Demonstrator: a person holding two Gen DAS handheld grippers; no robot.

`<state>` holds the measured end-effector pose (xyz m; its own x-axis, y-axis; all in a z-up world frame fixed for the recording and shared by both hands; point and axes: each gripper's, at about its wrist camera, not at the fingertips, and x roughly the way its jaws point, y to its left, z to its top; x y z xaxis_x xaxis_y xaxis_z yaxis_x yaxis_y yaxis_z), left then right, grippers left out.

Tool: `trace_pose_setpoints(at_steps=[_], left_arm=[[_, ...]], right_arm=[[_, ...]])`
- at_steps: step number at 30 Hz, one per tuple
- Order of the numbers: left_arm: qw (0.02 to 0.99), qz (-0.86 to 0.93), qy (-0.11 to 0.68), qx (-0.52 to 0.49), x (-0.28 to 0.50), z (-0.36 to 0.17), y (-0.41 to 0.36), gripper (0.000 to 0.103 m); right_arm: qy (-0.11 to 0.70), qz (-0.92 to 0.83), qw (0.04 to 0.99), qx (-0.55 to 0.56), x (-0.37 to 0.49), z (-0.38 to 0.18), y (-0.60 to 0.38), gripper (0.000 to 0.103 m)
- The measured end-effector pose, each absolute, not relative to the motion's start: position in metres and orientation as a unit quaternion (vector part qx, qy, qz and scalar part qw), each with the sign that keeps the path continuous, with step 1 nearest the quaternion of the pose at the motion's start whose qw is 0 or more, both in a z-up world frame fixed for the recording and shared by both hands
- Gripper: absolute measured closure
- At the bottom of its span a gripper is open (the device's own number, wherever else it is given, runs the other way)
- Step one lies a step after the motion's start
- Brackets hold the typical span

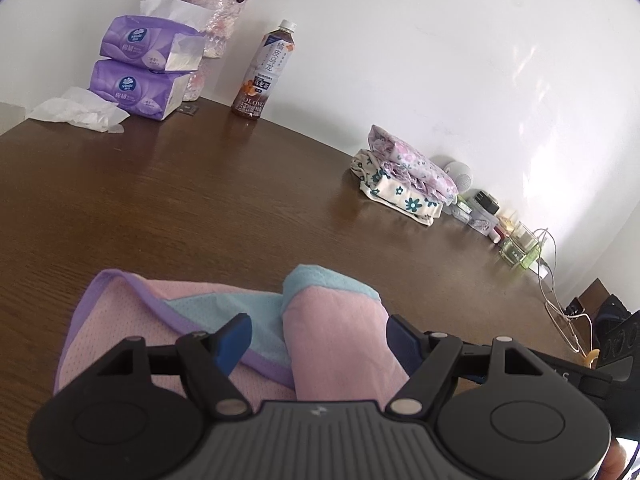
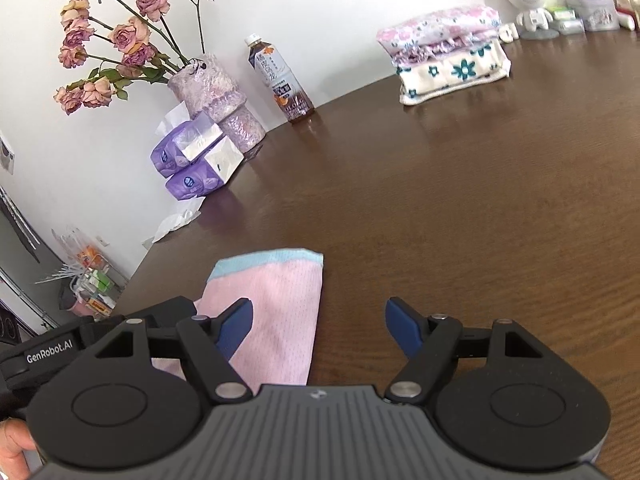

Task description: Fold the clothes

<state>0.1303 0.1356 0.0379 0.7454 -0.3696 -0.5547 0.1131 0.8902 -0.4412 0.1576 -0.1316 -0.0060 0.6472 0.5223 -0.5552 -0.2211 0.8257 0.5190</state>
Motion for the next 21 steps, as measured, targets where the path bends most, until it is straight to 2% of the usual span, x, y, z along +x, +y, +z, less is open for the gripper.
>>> trace_pose_setpoints(at_steps=[6,15,21], left_arm=[[0.903,-0.143,0.349,-0.205,0.123,0.033,0.135,0.03],[0.911,-0.15,0.335,-0.188,0.097,0.04,0.13,0.03],[0.912,-0.15,0.337,-0.183,0.091,0.036,0.128,0.031]], right_arm=[[0.365,0.215,0.882,0.208,0.146,-0.009,-0.132,0.028],[0.342,0.225,0.889,0.205,0.119,-0.007,-0.143,0.028],[0.34,0.241,0.88,0.229,0.116,-0.012,-0.148,0.032]])
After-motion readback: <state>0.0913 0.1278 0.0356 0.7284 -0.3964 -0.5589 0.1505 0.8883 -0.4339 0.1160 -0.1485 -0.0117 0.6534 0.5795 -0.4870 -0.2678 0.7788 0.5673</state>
